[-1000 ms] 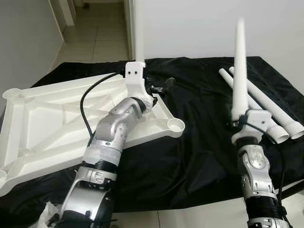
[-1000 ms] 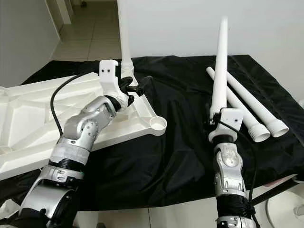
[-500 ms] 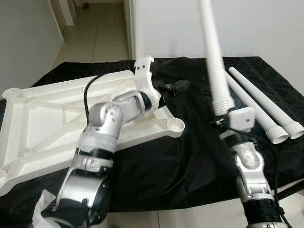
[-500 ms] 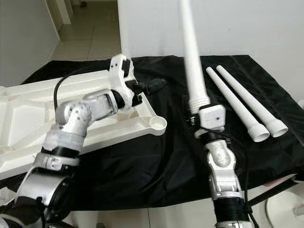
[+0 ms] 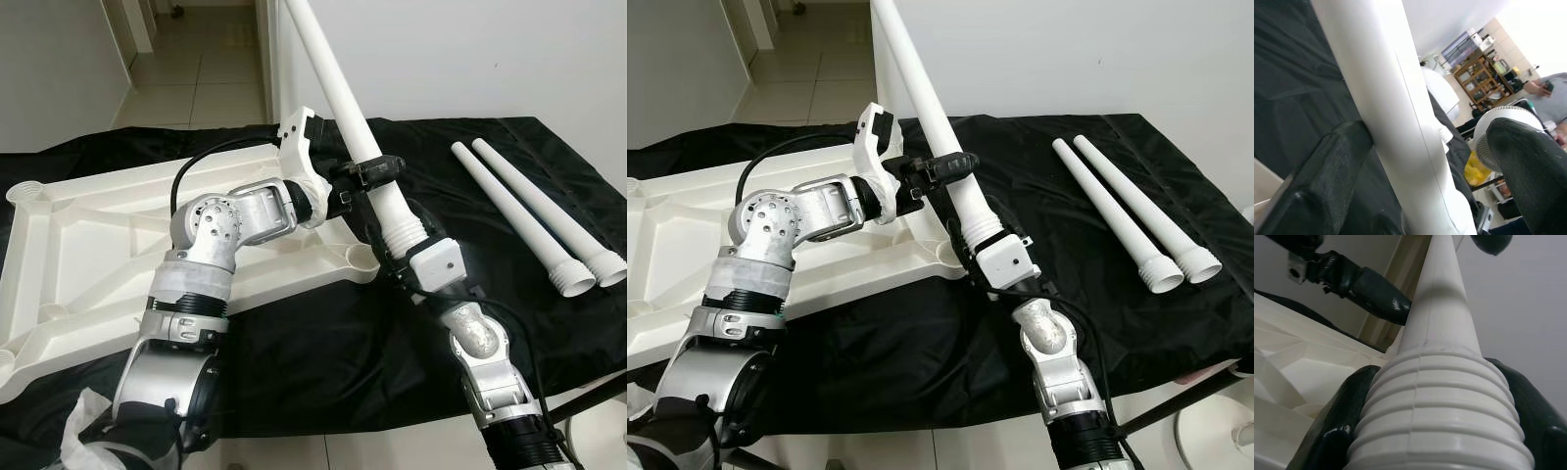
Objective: Building children table
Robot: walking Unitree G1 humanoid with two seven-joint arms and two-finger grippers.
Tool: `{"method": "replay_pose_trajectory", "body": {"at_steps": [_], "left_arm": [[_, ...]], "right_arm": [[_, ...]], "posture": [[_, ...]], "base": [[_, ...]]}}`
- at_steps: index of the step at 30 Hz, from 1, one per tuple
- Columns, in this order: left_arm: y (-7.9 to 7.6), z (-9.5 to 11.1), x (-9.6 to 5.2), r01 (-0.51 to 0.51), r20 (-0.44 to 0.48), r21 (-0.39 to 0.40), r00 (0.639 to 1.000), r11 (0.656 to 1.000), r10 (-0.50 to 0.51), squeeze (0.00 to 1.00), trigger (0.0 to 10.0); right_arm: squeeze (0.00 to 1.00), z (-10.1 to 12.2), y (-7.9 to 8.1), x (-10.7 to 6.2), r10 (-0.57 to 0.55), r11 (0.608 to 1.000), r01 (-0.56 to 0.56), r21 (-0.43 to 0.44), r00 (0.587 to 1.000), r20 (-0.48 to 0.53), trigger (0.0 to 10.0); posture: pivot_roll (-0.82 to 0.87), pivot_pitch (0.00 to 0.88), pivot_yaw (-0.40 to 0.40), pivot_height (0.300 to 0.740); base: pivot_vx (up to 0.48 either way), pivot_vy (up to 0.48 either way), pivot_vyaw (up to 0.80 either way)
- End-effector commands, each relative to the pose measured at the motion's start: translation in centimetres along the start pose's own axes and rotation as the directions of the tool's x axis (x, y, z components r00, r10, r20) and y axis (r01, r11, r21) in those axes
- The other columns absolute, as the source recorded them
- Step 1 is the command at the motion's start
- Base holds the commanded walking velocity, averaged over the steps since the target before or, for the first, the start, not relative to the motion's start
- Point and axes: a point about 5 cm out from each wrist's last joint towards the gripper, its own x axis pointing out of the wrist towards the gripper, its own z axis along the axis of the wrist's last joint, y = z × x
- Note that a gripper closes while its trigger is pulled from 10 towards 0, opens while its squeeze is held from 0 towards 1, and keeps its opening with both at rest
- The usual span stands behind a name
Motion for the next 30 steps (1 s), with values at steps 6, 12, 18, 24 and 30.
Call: {"method": "replay_pose_trajectory", "body": {"at_steps": [6, 12, 18, 24, 30], "left_arm": [[-0.4, 0.7, 0.0, 0.177, -0.01, -0.021, 0.984, 0.984, -0.177, 0.0, 10.0], [0.0, 1.2, 0.0, 0.154, 0.0, -0.023, 0.988, 0.988, -0.154, 0.0, 10.0], [0.8, 1.6, -0.1, 0.102, 0.001, -0.03, 0.995, 0.994, -0.102, 0.0, 10.0], [1.5, 2.2, -0.1, 0.066, 0.012, -0.046, 0.998, 0.997, -0.066, 0.0, 10.0], [1.6, 2.5, 0.3, 0.064, 0.028, -0.071, 0.998, 0.995, -0.062, 0.0, 4.7]], "right_arm": [[0.0, 0.5, 1.6, -1.3, 0.043, 0.992, -0.035, -0.125, 0.997, 0.06, 10.0], [0.0, 0.3, 1.9, -2.1, 0.017, 0.989, -0.008, -0.15, 0.998, 0.06, 10.0], [0.0, 0.3, 2.1, -3.9, 0.003, 0.976, 0.01, -0.216, 0.998, 0.063, 10.0], [0.0, 0.2, 2.7, -6.7, 0.018, 0.96, -0.005, -0.28, 0.999, 0.043, 10.0], [0.0, -0.1, 3.0, -7.4, 0.044, 0.946, -0.029, -0.322, 0.998, 0.039, 10.0]], "posture": [[-0.11, 0.004, 0.026, 0.74], [-0.11, 0.007, 0.028, 0.74], [-0.11, 0.007, 0.029, 0.74], [-0.12, 0.008, 0.046, 0.74], [-0.13, 0.011, 0.053, 0.74]], "base": [[0.0, 0.0, 0.0], [0.0, 0.0, 0.0], [0.0, 0.0, 0.0], [0.0, 0.0, 0.0], [0.0, 0.0, 0.0]]}}
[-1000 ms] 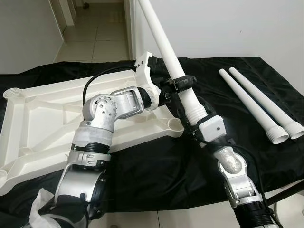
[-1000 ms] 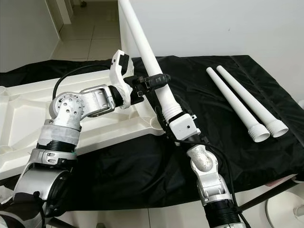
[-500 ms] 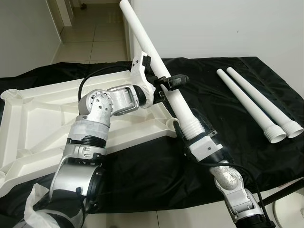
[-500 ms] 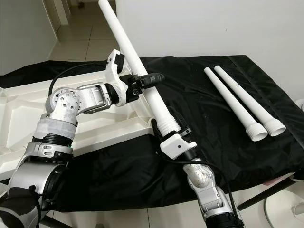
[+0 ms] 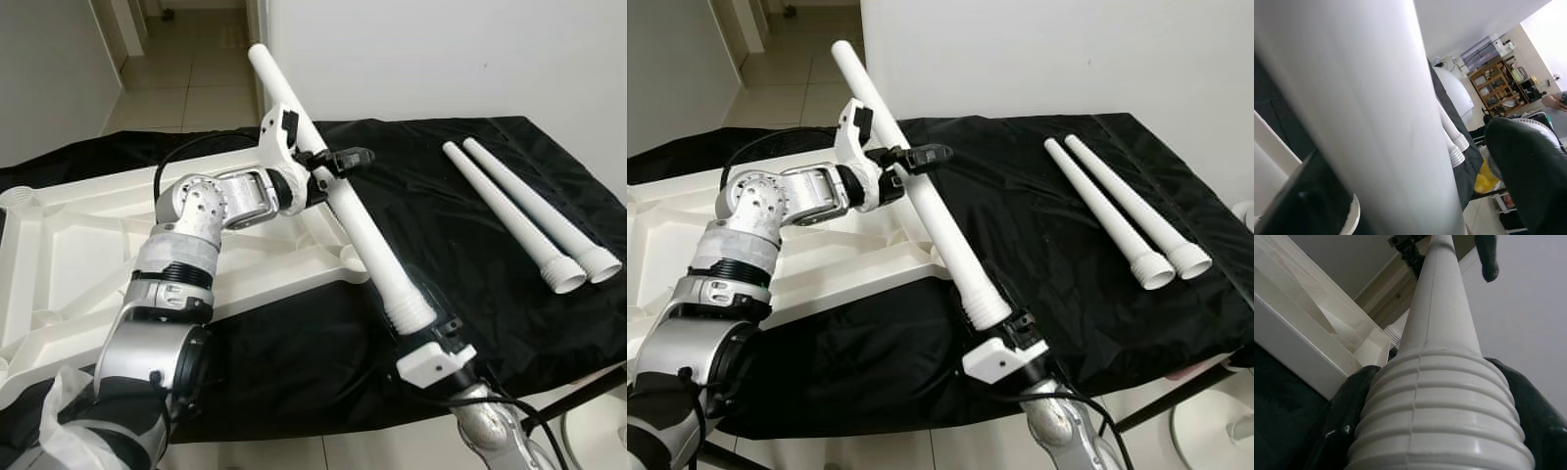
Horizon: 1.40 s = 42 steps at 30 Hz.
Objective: Building children table
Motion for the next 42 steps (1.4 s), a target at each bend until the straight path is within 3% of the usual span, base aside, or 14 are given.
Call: {"method": "replay_pose_trajectory", "body": {"at_steps": [1, 18, 19, 28, 32, 37, 38, 40, 41, 42], "left_arm": [[-1.3, 0.6, 0.1, 0.182, 0.02, 0.009, 0.983, 0.983, -0.183, 0.0, 0.0], [-1.1, 1.6, -0.2, 0.188, 0.061, -0.001, 0.98, 0.982, -0.188, 0.0, 0.0], [-0.9, 1.6, -0.1, 0.169, 0.058, 0.002, 0.984, 0.986, -0.169, 0.0, 10.0], [-0.4, 2.4, -0.4, 0.131, 0.089, 0.014, 0.987, 0.991, -0.132, 0.0, 10.0], [0.2, 3.8, -0.9, 0.079, 0.14, 0.048, 0.987, 0.996, -0.085, 0.0, 10.0], [0.4, 4.5, -1.2, 0.059, 0.173, 0.048, 0.983, 0.997, -0.066, 0.0, 10.0], [0.5, 4.8, -1.2, 0.052, 0.189, 0.044, 0.98, 0.998, -0.059, 0.0, 10.0], [0.6, 5.2, -1.4, 0.043, 0.205, 0.044, 0.977, 0.998, -0.051, 0.0, 10.0], [0.7, 5.6, -1.6, 0.029, 0.226, 0.05, 0.973, 0.998, -0.04, 0.0, 10.0], [0.8, 5.9, -1.7, 0.009, 0.245, 0.065, 0.969, 0.998, -0.024, 0.0, 10.0]], "right_arm": [[0.0, 0.2, -0.1, -0.1, -0.009, 1.0, 0.009, -0.018, 1.0, 0.024, 10.0], [0.0, 0.0, -0.1, -0.3, -0.024, 0.999, 0.026, -0.043, 0.999, 0.038, 10.0], [1.0, -0.1, -0.2, -0.4, -0.04, 0.999, 0.04, -0.019, 0.999, 0.031, 10.0], [1.0, -0.6, -0.4, -1.0, -0.095, 0.994, 0.096, 0.06, 0.995, -0.025, 10.0], [1.0, -1.8, -1.1, -1.4, -0.204, 0.956, 0.233, 0.176, 0.964, -0.168, 10.0], [1.0, -2.5, -1.3, -1.7, -0.24, 0.931, 0.292, 0.218, 0.941, -0.239, 10.0], [0.64, -2.7, -1.4, -1.8, -0.248, 0.927, 0.304, 0.219, 0.936, -0.25, 10.0], [0.64, -2.9, -1.5, -1.9, -0.26, 0.92, 0.322, 0.224, 0.928, -0.266, 10.0], [0.0, -3.1, -1.7, -2.0, -0.268, 0.913, 0.337, 0.231, 0.921, -0.284, 10.0], [0.0, -3.3, -1.9, -2.0, -0.281, 0.898, 0.361, 0.25, 0.91, -0.306, 10.0]], "posture": [[-0.13, 0.013, 0.053, 0.74], [-0.12, 0.016, 0.042, 0.74], [-0.12, 0.015, 0.04, 0.74], [-0.12, 0.016, 0.038, 0.74], [-0.12, 0.017, 0.036, 0.74], [-0.12, 0.017, 0.036, 0.74], [-0.12, 0.02, 0.037, 0.74], [-0.12, 0.022, 0.036, 0.74], [-0.12, 0.022, 0.036, 0.74], [-0.12, 0.022, 0.035, 0.74]], "base": [[0.0, 0.0, 0.0], [0.0, 0.0, 0.0], [0.0, 0.0, 0.0], [0.0, 0.0, 0.0], [0.0, 0.0, 0.0], [0.0, 0.0, 0.0], [0.0, 0.0, 0.0], [0.0, 0.0, 0.0], [0.0, 0.0, 0.0], [0.0, 0.0, 0.0]]}}
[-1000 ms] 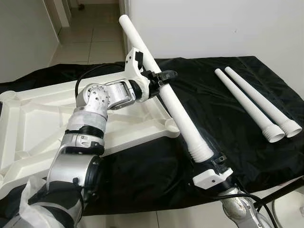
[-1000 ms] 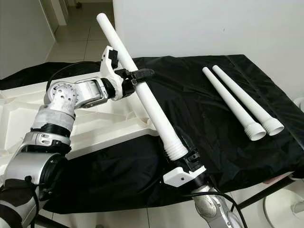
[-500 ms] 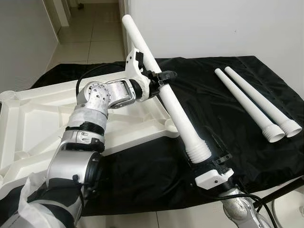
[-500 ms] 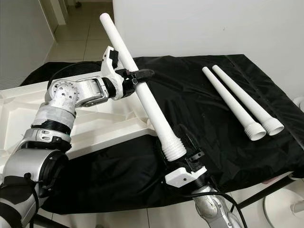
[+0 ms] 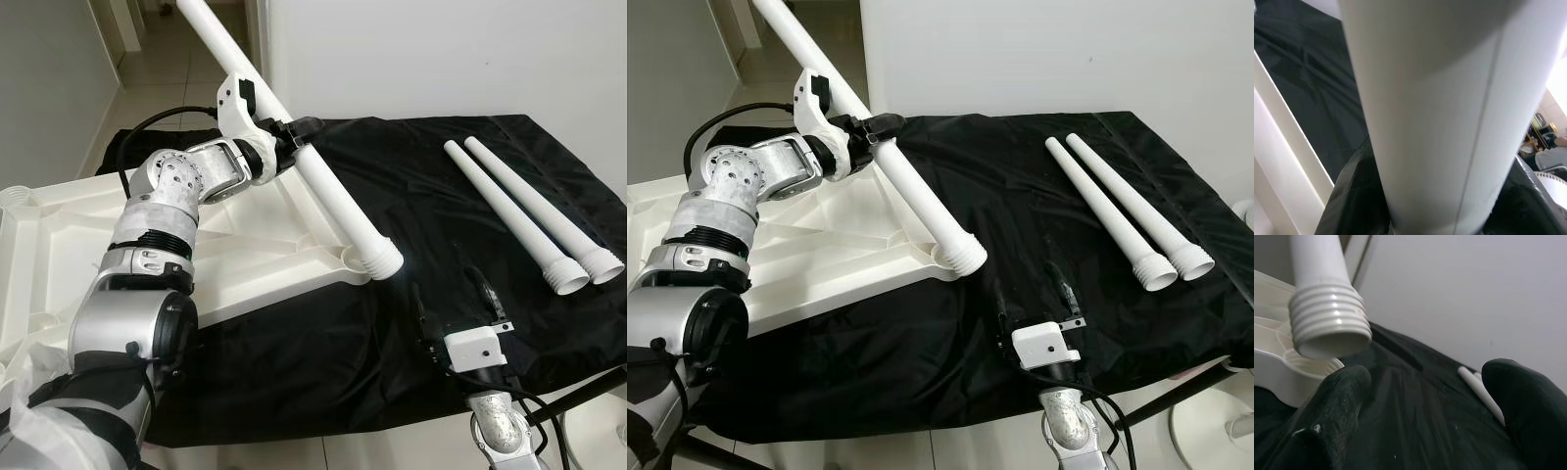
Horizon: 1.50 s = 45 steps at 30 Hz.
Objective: Building children table
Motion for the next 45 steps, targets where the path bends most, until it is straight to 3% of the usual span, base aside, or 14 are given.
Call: {"method": "replay_pose_trajectory", "body": {"at_steps": [1, 6, 9, 16, 23, 25, 37, 45], "left_arm": [[-1.1, 1.4, -0.1, 0.138, 0.051, 0.047, 0.989, 0.989, -0.14, 0.0, 10.0], [-1.1, 1.6, -0.1, 0.116, 0.079, 0.082, 0.989, 0.99, -0.122, 0.0, 10.0], [-1.9, 2.0, -0.1, 0.114, 0.125, 0.133, 0.983, 0.985, -0.13, 0.0, 10.0], [-3.1, 2.3, -0.2, 0.12, 0.164, 0.197, 0.974, 0.973, -0.153, 0.0, 10.0], [-4.6, 2.2, 0.0, 0.106, 0.206, 0.289, 0.964, 0.951, -0.17, 0.0, 10.0], [-5.6, 1.9, 0.2, 0.088, 0.238, 0.337, 0.955, 0.937, -0.175, 0.0, 10.0], [-8.3, -0.1, 0.9, 0.067, 0.266, 0.424, 0.944, 0.903, -0.195, 0.0, 10.0], [-9.7, -1.8, 1.3, 0.095, 0.243, 0.461, 0.943, 0.882, -0.228, 0.0, 10.0]], "right_arm": [[0.0, -0.6, -0.6, -0.1, -0.035, 0.999, 0.037, 0.031, 0.998, -0.051, 10.0], [0.0, -0.6, -0.7, 0.6, -0.062, 0.991, 0.072, 0.11, 0.994, -0.095, 10.0], [0.0, -0.4, -0.8, 2.7, -0.097, 0.968, 0.135, 0.211, 0.979, -0.182, 10.0], [0.0, 0.8, -1.1, 5.2, -0.051, 0.955, 0.108, 0.277, 0.978, -0.204, 10.0], [0.0, 2.3, -1.5, 7.3, 0.044, 0.964, 0.012, 0.265, 0.978, -0.203, 10.0], [0.0, 3.2, -1.3, 8.4, 0.104, 0.971, -0.057, 0.232, 0.974, -0.199, 10.0], [0.0, 4.8, -0.6, 10.5, 0.198, 0.969, -0.163, 0.187, 0.962, -0.19, 10.0], [0.0, 5.5, -0.6, 11.9, 0.195, 0.974, -0.17, 0.15, 0.965, -0.173, 10.0]], "posture": [[-0.12, 0.022, 0.035, 0.74], [-0.12, 0.022, 0.035, 0.74], [-0.12, 0.02, 0.031, 0.74], [-0.12, 0.02, 0.028, 0.74], [-0.11, 0.019, 0.023, 0.74], [-0.11, 0.014, 0.022, 0.74], [-0.11, 0.0, 0.023, 0.74], [-0.1, 0.0, 0.019, 0.74]], "base": [[0.0, 0.0, 0.0], [0.0, 0.0, 0.0], [0.0, 0.0, 0.0], [0.0, 0.0, 0.0], [0.0, 0.0, 0.0], [0.0, 0.0, 0.0], [0.0, 0.0, 0.0], [0.0, 0.0, 0.0]]}}
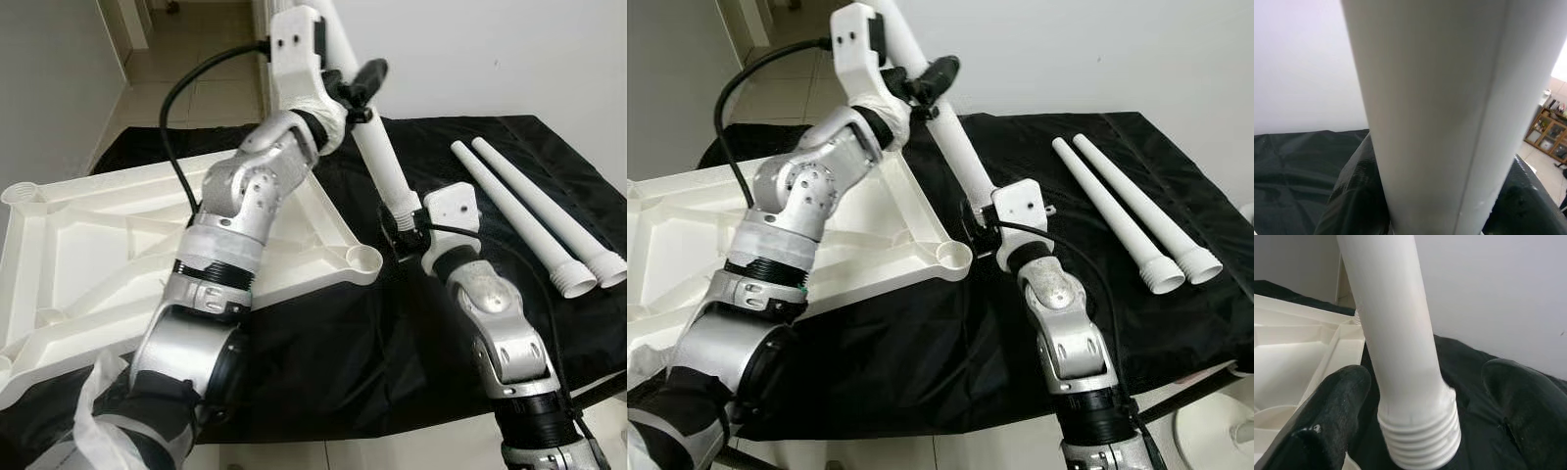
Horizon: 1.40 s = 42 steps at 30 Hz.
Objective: Building children table
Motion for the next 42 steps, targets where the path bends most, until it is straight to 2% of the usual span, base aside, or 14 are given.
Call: {"method": "replay_pose_trajectory", "body": {"at_steps": [1, 15, 31, 32, 33, 36, 42], "left_arm": [[-1.1, 0.0, 0.0, 0.035, 0.019, 0.042, 0.999, 0.998, -0.036, 0.0, 10.0], [-4.0, -0.6, -0.2, 0.103, 0.019, 0.071, 0.994, 0.992, -0.105, 0.0, 10.0], [-5.1, -0.7, -0.3, 0.129, 0.021, 0.079, 0.991, 0.989, -0.131, 0.0, 10.0], [-5.2, -0.7, -0.4, 0.13, 0.022, 0.081, 0.991, 0.988, -0.132, 0.0, 10.0], [-5.2, -0.7, -0.4, 0.132, 0.023, 0.083, 0.991, 0.988, -0.134, 0.0, 10.0], [-5.3, -0.7, -0.4, 0.132, 0.023, 0.088, 0.991, 0.987, -0.135, 0.0, 10.0], [-5.4, -0.8, -0.3, 0.132, 0.017, 0.106, 0.991, 0.986, -0.135, 0.0, 10.0]], "right_arm": [[0.0, 0.1, 0.0, 0.6, 0.002, 1.0, -0.002, -0.027, 1.0, -0.011, 10.0], [0.0, 0.1, 0.0, 3.1, -0.025, 0.994, 0.019, -0.105, 0.998, -0.057, 10.0], [0.0, 0.2, 0.1, 4.1, -0.029, 0.991, 0.019, -0.131, 0.997, -0.07, 9.8], [0.0, 0.1, 0.2, 4.1, -0.027, 0.992, 0.018, -0.125, 0.997, -0.076, 0.7], [0.0, -0.1, 0.2, 4.0, -0.025, 0.994, 0.016, -0.105, 0.996, -0.09, 0.0], [0.0, -0.3, 0.3, 4.0, -0.02, 0.996, 0.011, -0.085, 0.994, -0.103, 0.0], [0.0, -0.4, 0.5, 3.8, 0.009, 0.995, -0.02, -0.1, 0.994, -0.108, 0.0]], "posture": [[-0.1, 0.0, 0.02, 0.74], [-0.09, 0.0, 0.018, 0.74], [-0.08, 0.0, 0.013, 0.74], [-0.08, 0.0, 0.013, 0.74], [-0.08, 0.0, 0.013, 0.74], [-0.08, 0.0, 0.013, 0.74], [-0.08, 0.0, 0.014, 0.74]], "base": [[0.0, 0.0, 0.0], [0.0, 0.0, 0.0], [0.0, 0.0, 0.0], [0.0, 0.0, 0.0], [0.0, 0.0, 0.0], [0.0, 0.0, 0.0], [0.0, 0.0, 0.0]]}}
